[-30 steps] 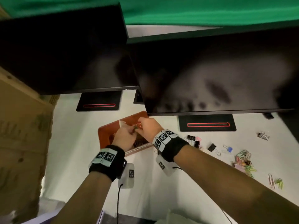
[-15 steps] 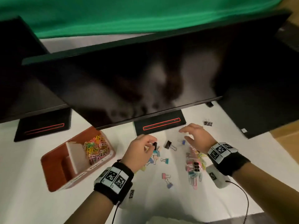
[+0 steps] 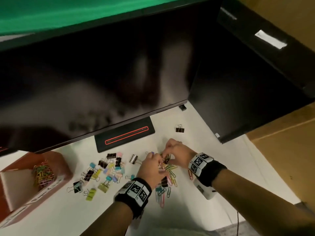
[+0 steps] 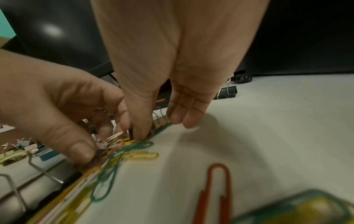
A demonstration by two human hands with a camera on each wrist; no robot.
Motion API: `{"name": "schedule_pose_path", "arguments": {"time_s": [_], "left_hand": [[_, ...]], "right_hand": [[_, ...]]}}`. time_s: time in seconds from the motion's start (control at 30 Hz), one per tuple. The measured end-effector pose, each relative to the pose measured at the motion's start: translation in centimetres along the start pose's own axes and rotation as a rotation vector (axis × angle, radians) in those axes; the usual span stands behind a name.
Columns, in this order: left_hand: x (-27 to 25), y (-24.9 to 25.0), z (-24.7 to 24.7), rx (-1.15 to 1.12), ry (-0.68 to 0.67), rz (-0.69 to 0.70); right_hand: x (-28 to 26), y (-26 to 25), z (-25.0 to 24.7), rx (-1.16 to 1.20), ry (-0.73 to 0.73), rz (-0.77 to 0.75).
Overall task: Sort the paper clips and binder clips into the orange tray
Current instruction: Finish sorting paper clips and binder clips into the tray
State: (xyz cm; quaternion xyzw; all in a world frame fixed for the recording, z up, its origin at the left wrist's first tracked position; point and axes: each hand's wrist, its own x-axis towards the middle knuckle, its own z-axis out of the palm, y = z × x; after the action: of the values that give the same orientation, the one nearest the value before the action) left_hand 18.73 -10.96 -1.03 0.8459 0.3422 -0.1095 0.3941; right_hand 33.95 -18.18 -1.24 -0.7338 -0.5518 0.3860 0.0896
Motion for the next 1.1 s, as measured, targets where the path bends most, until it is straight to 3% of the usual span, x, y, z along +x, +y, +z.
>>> {"name": "schedule_pose_path", "arguments": {"time_s": [0.17,0.3,0.47,0.57,0.63,0.77,0.9,1.1], "left_hand": [[-0.4,-0.3,-0.6,-0.109,0.060,-0.007],[-1.8,-1.8,-2.3,-0.138,0.221,-0.044],[-2.8,-4.6,-3.4,-0.029,0.323,-0.052],[-2.6,-4.7,-3.3,0.094,0.363,0.039],[-2.2,-4.0,-3.2,0.165,0.338,0.076],[-0.7,-2.9,-2.2,0.299,0.217,0.043],[0.4,-3.0,-1.6,0.342,0.238,0.017],[1.2,-3.5,-1.5,0.291,0.237,-0.009]], "right_hand": [[-0.5,1.3,-0.3,0.073,0.033,-0.051],[-1.2,2.6,-1.9,0.100,0.115,-0.026],[-1.0,4.4,-2.8,-0.008,0.172,0.097],[-0.6,3.5,-2.6,-0.050,0.181,0.002],[0.0,2.4,-2.2,-0.102,0.141,-0.069],[1.0,1.3,-1.7,-0.218,0.088,-0.053],[1.2,1.3,-2.0,-0.193,0.078,-0.037],[0.5,3.0,-3.7,-0.165,0.206,0.072]]}}
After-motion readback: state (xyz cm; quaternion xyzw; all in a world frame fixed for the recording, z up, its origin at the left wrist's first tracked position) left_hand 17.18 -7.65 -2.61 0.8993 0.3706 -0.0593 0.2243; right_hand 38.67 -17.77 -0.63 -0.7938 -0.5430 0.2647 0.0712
